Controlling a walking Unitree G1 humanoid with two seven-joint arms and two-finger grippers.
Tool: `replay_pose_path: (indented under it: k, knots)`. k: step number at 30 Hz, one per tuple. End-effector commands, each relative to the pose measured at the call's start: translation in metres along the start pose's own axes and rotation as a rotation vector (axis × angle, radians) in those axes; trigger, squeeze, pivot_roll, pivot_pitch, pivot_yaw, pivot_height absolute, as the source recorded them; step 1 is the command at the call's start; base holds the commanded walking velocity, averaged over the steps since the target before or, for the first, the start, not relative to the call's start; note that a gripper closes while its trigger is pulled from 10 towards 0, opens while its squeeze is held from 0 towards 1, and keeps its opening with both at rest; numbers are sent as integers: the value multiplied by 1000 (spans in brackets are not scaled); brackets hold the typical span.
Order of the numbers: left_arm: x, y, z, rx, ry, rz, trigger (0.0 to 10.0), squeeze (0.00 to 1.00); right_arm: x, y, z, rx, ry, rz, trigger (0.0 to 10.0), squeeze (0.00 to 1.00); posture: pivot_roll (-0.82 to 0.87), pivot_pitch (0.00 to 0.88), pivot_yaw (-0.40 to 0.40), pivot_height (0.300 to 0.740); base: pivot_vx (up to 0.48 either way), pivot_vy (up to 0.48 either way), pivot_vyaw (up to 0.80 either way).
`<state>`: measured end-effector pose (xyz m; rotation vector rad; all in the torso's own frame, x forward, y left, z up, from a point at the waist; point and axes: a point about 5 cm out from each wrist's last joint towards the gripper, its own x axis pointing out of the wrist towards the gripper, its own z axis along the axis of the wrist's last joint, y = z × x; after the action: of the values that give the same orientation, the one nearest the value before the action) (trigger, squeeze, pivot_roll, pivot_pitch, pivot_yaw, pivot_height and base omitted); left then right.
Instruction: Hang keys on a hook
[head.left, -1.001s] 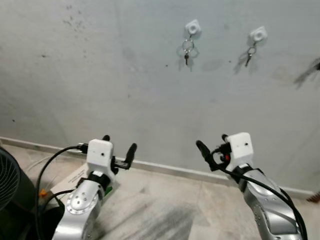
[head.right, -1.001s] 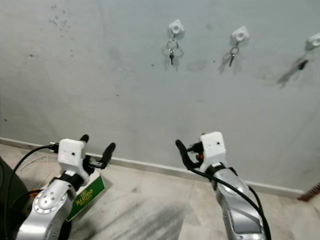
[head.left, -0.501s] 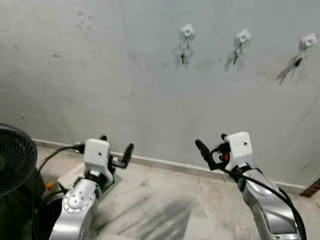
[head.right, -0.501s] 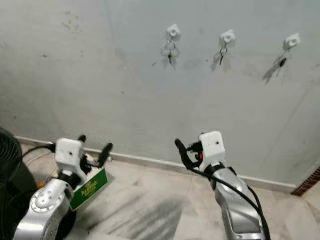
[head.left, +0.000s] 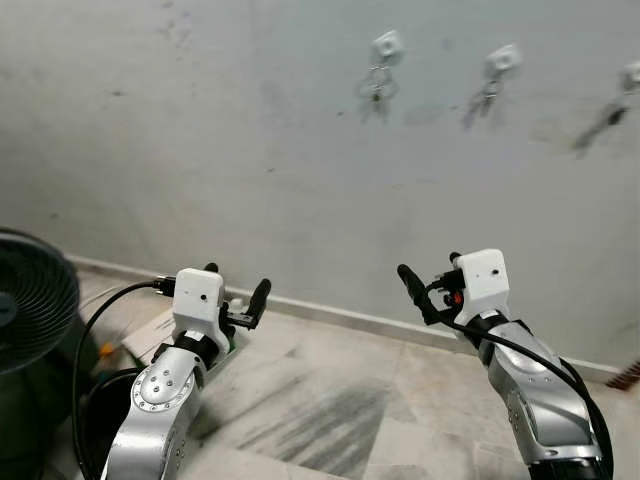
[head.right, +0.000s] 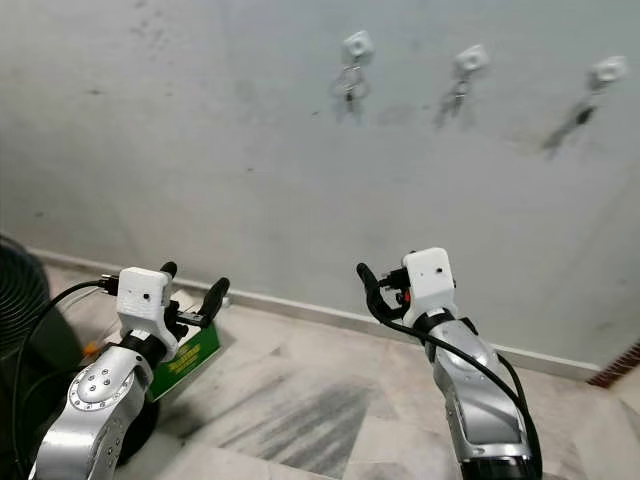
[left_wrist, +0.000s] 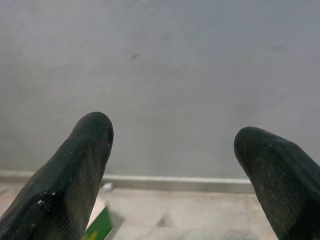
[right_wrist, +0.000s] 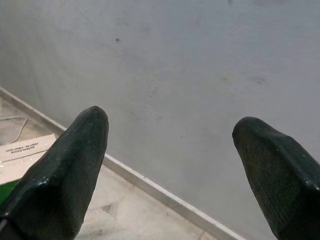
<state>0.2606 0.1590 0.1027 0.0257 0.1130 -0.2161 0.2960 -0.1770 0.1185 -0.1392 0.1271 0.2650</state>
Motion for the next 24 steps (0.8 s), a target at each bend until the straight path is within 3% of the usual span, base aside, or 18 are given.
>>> replay_pose_path:
  k: [1, 16, 24]
  knots:
    - [1, 5, 1, -3, 1, 13, 10000, 0, 1, -8, 2, -13, -6, -29, 10000, 0, 16, 0, 22, 740, 0, 0, 800]
    - [4, 15, -5, -3, 34, 26, 10000, 0, 14, -13, 3, -64, -21, -44, 10000, 0, 25, 0, 21, 740, 0, 0, 800]
    - [7, 37, -20, -6, 98, 84, 10000, 0, 22, -17, -3, -63, -7, -64, 10000, 0, 28, 0, 18, 740, 0, 0, 800]
